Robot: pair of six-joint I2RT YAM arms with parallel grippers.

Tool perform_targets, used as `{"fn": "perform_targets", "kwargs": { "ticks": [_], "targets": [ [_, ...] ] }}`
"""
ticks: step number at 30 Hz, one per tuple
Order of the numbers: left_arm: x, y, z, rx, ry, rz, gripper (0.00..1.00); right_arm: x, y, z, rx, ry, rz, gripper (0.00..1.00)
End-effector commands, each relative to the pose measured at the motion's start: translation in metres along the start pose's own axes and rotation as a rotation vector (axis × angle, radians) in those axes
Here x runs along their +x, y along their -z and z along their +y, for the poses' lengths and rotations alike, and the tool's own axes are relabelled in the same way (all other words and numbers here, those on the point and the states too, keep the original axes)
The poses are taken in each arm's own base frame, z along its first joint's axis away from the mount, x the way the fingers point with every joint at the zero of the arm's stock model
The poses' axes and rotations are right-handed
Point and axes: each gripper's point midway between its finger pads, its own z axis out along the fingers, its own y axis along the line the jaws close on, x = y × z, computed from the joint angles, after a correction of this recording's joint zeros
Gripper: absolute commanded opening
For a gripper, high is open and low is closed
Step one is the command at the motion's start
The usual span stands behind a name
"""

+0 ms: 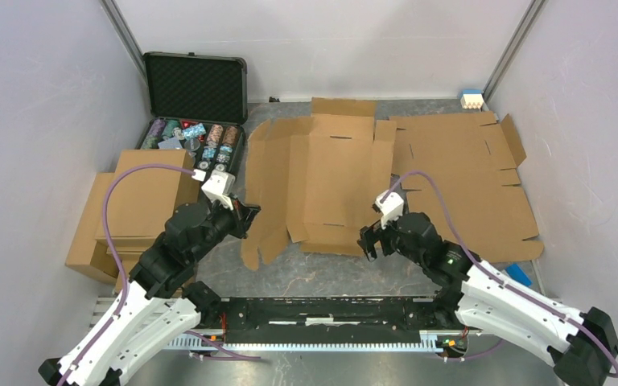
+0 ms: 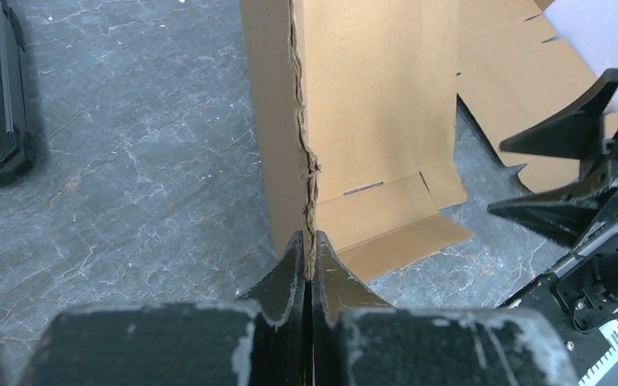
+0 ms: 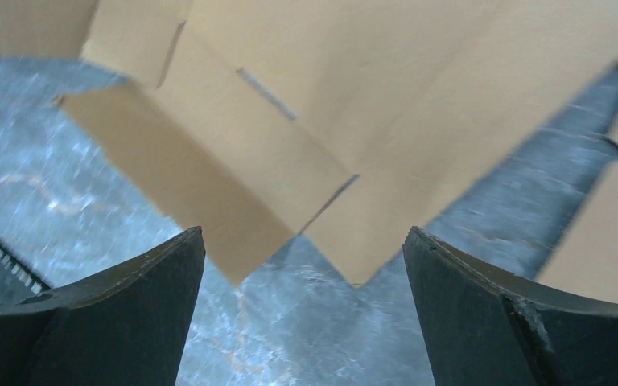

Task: Fold the paper box

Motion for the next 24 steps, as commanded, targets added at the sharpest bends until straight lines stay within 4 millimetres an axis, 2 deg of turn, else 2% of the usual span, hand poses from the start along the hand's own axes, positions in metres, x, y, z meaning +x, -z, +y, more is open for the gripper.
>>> {"fn": "perform_targets", "kwargs": {
  "ticks": [1, 4, 8, 12, 19, 21, 24],
  "targets": [
    [-0.017, 0.004, 0.000, -0.001, -0.051, -0.060, 0.02, -0.011, 0.015, -0.051, 0.303, -0.090, -0.056, 0.98],
    [-0.015, 0.004, 0.001, -0.001, -0.051, -0.059, 0.02, -0.003, 0.010, -0.063, 0.357, -0.133, -0.050, 0.98],
    [-0.012, 0.006, 0.001, 0.004, -0.053, -0.062, 0.02, 0.008, -0.006, -0.064, 0.276, -0.212, 0.021, 0.98],
    [-0.008, 0.011, 0.002, 0.013, -0.049, -0.081, 0.02, 0.008, -0.014, -0.070, 0.201, -0.350, 0.007, 0.98],
    [0.008, 0.014, 0.001, 0.041, -0.024, -0.083, 0.02, 0.022, -0.024, -0.063, 0.124, -0.536, 0.016, 0.98],
    [0.011, 0.014, 0.000, 0.051, -0.018, -0.081, 0.02, 0.027, -0.027, -0.058, 0.081, -0.609, 0.011, 0.95],
    [0.010, 0.017, -0.001, 0.061, -0.016, -0.095, 0.02, 0.039, -0.028, -0.067, 0.145, -0.654, 0.011, 0.89]
  ]
}}
